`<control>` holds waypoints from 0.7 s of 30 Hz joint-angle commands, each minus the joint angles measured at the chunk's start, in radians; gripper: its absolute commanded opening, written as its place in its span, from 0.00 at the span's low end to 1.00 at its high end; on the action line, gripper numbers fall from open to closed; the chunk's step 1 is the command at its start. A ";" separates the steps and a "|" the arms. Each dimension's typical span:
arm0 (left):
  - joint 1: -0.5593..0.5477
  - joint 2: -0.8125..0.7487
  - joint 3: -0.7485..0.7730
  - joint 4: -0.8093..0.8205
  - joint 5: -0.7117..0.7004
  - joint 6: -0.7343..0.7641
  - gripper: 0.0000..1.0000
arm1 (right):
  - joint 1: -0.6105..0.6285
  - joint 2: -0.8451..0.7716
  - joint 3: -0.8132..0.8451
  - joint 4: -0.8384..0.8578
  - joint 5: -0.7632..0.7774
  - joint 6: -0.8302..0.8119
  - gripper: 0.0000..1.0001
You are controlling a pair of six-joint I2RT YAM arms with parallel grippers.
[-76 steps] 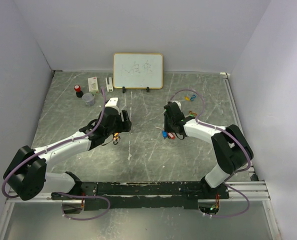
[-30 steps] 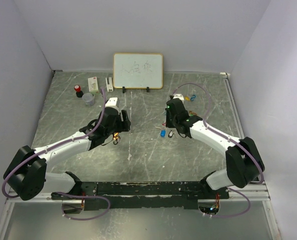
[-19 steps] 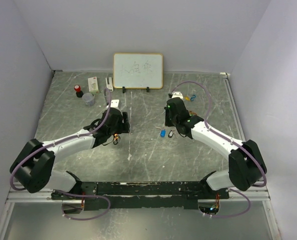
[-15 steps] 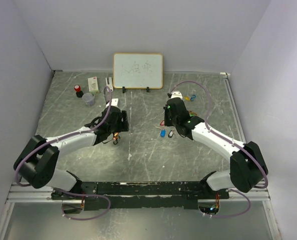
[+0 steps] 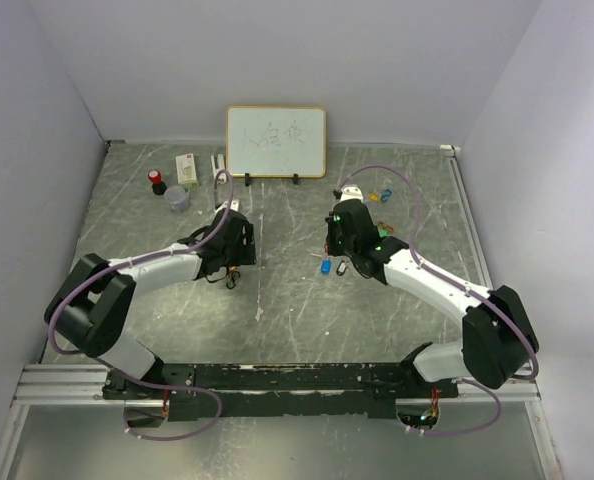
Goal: Put the keys on the keyring
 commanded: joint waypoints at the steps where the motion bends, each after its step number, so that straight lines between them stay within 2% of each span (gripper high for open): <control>1: 0.004 -0.083 -0.022 -0.050 0.004 -0.005 0.82 | 0.007 -0.033 -0.024 0.041 -0.006 0.005 0.00; 6: -0.013 -0.146 -0.063 -0.089 0.007 -0.013 0.81 | 0.011 -0.028 -0.020 0.035 -0.004 0.002 0.00; 11: -0.097 -0.180 -0.101 -0.095 -0.041 -0.019 0.81 | 0.015 -0.029 -0.023 0.043 -0.005 0.004 0.00; 16: -0.172 -0.158 -0.119 -0.109 -0.122 -0.030 0.81 | 0.021 -0.037 -0.027 0.040 -0.004 0.010 0.00; 21: -0.202 -0.120 -0.122 -0.124 -0.208 -0.054 0.81 | 0.024 -0.046 -0.034 0.038 0.001 0.010 0.00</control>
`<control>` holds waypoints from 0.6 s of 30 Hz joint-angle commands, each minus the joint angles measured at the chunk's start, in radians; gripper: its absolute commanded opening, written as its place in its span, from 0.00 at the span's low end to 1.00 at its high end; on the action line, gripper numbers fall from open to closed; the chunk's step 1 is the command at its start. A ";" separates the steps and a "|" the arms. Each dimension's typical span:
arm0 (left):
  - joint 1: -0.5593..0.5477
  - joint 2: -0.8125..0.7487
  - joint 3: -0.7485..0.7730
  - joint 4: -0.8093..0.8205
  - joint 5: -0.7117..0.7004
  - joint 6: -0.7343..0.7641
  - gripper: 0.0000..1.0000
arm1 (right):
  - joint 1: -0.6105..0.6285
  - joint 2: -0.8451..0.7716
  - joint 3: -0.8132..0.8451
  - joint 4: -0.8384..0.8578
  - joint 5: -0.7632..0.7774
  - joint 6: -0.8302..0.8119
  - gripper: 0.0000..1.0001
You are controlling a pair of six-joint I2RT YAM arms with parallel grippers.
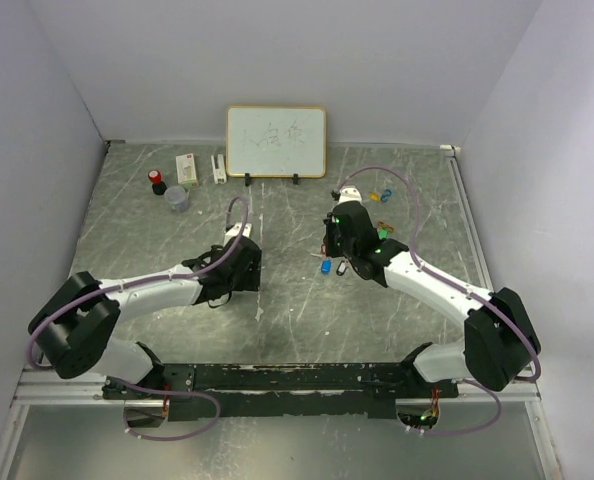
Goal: Put the keys on the keyring
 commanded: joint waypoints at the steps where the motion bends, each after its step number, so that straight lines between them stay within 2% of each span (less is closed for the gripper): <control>1: -0.020 0.034 -0.007 -0.032 -0.121 -0.032 0.81 | 0.007 -0.029 -0.015 0.017 0.008 0.007 0.00; 10: -0.022 0.078 0.008 -0.016 -0.161 -0.021 0.80 | 0.007 -0.014 -0.008 0.015 0.014 0.001 0.00; 18: -0.022 0.105 0.002 0.010 -0.156 -0.012 0.71 | 0.007 -0.016 -0.010 0.014 0.019 0.001 0.00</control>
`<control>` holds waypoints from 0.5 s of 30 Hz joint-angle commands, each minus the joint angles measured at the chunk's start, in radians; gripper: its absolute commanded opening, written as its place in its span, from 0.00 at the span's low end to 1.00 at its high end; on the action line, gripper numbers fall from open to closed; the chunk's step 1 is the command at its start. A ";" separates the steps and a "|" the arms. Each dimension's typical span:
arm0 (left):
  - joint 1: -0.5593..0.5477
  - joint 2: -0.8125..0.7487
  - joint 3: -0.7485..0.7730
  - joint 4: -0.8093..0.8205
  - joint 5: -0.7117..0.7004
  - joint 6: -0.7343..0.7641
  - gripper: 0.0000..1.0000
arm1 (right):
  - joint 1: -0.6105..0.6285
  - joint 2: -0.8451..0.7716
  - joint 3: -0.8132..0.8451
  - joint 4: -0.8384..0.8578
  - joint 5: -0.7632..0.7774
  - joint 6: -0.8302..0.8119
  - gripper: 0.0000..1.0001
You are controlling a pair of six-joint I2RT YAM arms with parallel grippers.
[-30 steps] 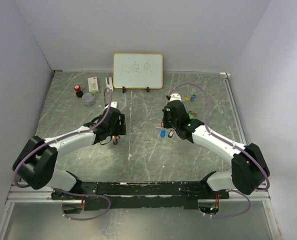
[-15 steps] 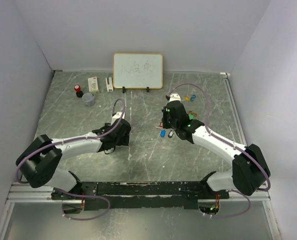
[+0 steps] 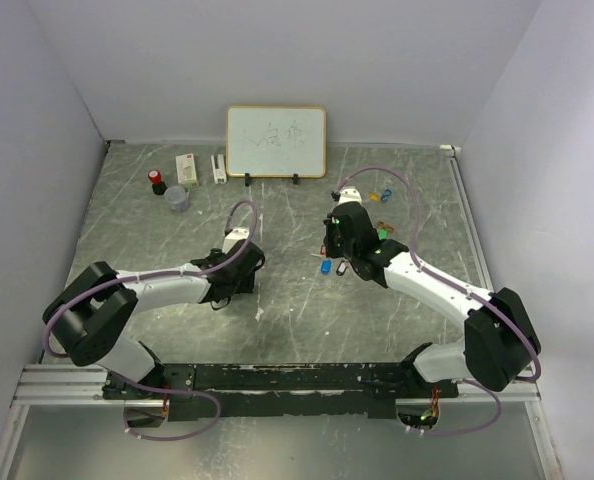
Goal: Put the keys on the keyring
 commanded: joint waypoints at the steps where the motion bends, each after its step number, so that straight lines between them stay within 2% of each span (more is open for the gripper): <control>1: -0.008 0.008 -0.001 0.031 -0.023 0.010 0.70 | 0.005 -0.012 -0.004 0.015 0.015 0.001 0.00; 9: -0.007 0.014 -0.006 0.055 -0.021 0.022 0.58 | 0.005 -0.007 -0.001 0.014 0.012 0.001 0.00; 15: -0.008 0.010 -0.007 0.051 -0.022 0.022 0.41 | 0.006 -0.012 -0.001 0.012 0.015 0.000 0.00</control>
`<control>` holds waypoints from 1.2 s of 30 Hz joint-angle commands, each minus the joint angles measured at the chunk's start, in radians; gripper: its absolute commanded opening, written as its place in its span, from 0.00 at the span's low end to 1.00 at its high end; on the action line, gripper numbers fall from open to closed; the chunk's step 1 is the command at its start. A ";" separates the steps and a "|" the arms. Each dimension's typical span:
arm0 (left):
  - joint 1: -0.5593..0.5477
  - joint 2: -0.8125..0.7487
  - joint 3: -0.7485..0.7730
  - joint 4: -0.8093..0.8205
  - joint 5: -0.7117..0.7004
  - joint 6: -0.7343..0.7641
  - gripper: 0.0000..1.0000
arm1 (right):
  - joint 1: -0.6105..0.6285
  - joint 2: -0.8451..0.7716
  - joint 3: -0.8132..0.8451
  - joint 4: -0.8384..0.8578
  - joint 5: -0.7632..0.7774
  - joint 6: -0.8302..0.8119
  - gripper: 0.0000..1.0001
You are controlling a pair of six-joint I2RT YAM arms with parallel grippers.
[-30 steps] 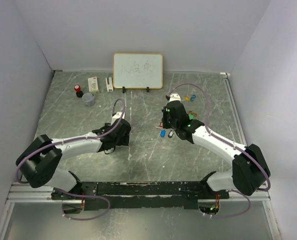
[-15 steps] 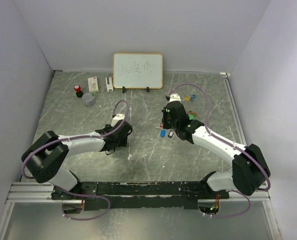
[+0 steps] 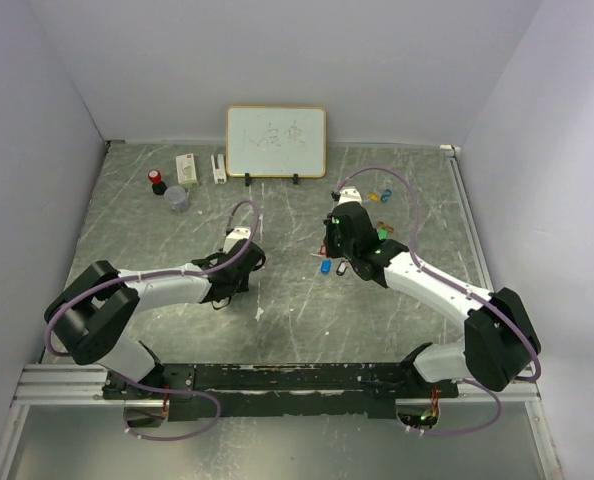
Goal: Put the keys on the keyring
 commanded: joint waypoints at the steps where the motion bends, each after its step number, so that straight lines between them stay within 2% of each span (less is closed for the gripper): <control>1: -0.007 -0.002 -0.008 0.023 -0.021 0.008 0.36 | 0.006 -0.010 0.000 0.012 0.013 -0.001 0.00; 8: -0.008 -0.031 0.004 0.002 -0.019 0.015 0.07 | 0.007 -0.007 0.007 0.015 0.004 -0.004 0.00; 17: -0.007 -0.130 0.106 -0.001 0.057 0.093 0.07 | 0.038 -0.027 -0.026 0.109 -0.141 -0.080 0.00; 26: -0.007 -0.088 0.244 0.071 0.243 0.140 0.07 | 0.061 -0.035 -0.067 0.225 -0.324 -0.138 0.00; 36: -0.007 -0.054 0.268 0.124 0.387 0.143 0.07 | 0.101 -0.029 -0.079 0.280 -0.375 -0.177 0.00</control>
